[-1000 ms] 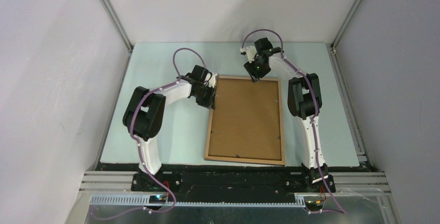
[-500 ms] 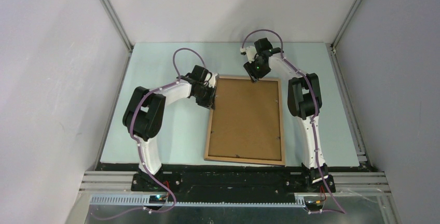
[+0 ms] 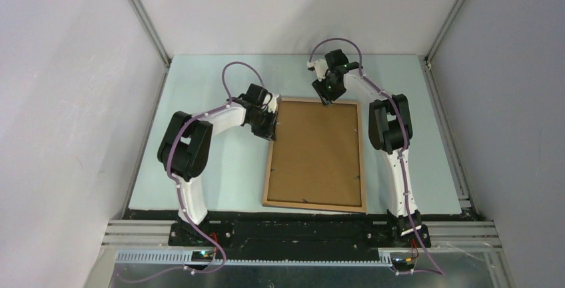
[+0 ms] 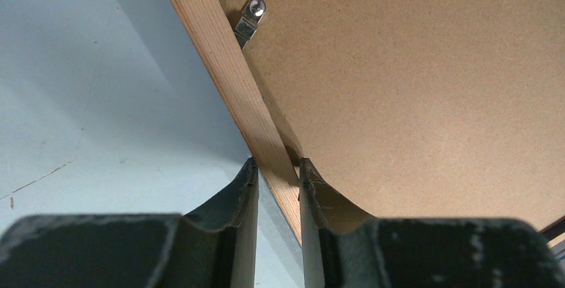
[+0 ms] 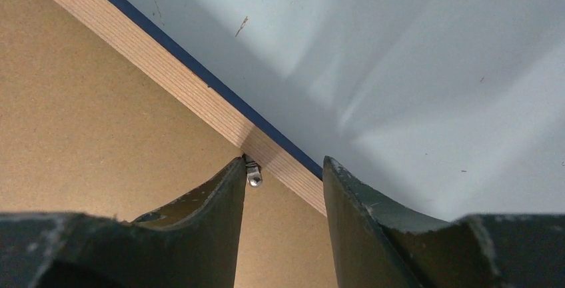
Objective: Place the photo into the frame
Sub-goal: Install the photo frame at the center of the board.
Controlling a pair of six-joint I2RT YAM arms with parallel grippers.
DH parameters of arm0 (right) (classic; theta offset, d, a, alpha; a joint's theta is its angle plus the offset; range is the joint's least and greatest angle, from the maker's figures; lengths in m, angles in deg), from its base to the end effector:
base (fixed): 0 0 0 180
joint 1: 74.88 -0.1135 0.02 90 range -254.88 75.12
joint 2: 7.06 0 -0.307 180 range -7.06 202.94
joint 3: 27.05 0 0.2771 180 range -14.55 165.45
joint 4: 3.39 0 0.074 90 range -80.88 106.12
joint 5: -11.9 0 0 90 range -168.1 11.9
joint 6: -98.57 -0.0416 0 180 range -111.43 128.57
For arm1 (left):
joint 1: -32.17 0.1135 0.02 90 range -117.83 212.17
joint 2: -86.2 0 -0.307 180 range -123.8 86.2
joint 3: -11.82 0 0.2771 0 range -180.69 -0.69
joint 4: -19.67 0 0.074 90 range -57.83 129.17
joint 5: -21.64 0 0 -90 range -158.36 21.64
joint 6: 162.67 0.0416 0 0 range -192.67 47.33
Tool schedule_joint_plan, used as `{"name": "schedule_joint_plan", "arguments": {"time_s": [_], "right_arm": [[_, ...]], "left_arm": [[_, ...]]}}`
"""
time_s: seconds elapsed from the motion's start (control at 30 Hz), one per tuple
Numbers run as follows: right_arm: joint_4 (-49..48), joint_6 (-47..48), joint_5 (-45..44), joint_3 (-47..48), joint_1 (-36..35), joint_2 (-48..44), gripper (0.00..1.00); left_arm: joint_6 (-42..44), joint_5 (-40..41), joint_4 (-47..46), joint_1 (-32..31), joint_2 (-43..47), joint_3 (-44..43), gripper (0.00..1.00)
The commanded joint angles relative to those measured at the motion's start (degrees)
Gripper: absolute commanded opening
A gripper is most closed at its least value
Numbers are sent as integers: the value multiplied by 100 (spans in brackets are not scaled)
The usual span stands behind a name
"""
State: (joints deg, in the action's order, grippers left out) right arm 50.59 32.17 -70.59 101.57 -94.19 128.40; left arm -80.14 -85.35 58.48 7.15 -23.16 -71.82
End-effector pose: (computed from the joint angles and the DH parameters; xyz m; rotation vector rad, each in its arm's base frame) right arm 0.5363 0.1937 0.1952 -1.0017 2.4262 0.1466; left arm 0.3758 -0.1888 0.1802 0.5099 2.6963 -0.5667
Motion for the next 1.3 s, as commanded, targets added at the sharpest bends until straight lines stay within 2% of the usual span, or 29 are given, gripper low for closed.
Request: {"name": "schedule_joint_plan", "arguments": {"time_s": [0.0,0.2,0.77,1.17,1.27], "right_arm": [[-78,-45,-111,5,-46,120,47],[-46,2,-158,10,-33,97,40],[-3,-13,-138,32,78,-5,34],[40,-6,-79,63,173,-20,33],[71,-36,-52,111,200,-21,35]], "left_arm": [[272,-309,265,-65,290,74,0],[266,-304,262,-66,285,73,0],[215,-253,263,-57,295,71,0],[197,-231,264,-58,295,66,0],[174,-226,269,-56,296,60,0]]}}
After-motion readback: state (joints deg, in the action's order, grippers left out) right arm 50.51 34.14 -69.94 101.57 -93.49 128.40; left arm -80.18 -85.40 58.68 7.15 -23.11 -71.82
